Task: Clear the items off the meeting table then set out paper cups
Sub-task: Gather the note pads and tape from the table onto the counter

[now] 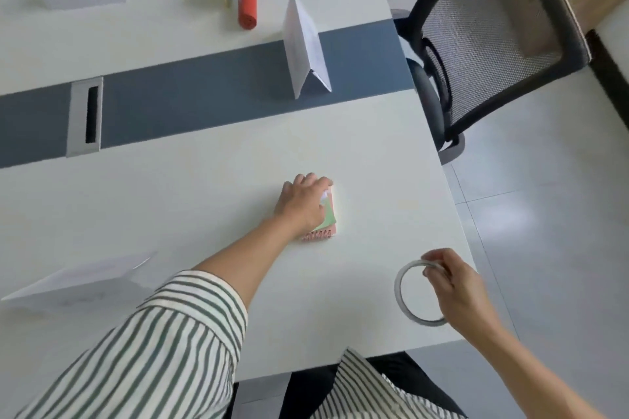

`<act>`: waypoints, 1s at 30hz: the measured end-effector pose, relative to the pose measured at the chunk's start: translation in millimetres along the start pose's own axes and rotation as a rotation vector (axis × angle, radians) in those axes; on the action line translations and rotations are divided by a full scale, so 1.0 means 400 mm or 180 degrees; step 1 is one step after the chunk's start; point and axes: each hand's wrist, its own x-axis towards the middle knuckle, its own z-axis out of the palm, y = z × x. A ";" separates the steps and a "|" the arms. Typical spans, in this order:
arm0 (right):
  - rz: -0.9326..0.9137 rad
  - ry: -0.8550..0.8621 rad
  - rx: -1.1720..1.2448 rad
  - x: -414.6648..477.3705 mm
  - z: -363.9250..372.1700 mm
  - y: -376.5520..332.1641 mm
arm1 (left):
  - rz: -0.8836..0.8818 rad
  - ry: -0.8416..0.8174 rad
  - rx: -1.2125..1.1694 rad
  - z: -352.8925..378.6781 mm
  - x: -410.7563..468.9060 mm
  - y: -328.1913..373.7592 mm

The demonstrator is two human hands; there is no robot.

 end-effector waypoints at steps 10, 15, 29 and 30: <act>0.0011 -0.0098 0.0210 0.040 -0.042 -0.014 | -0.0433 0.0022 0.0485 0.011 0.004 0.032; 0.0060 -0.0137 0.0240 0.053 -0.049 -0.002 | -0.0772 -0.0285 0.0493 -0.005 0.008 0.078; -0.0022 -0.0306 0.0233 0.078 -0.076 -0.012 | -0.1016 -0.0692 0.0085 0.028 -0.047 0.083; -0.0038 -0.0312 0.0199 0.078 -0.078 -0.013 | -0.1015 -0.0706 -0.0002 0.032 -0.059 0.079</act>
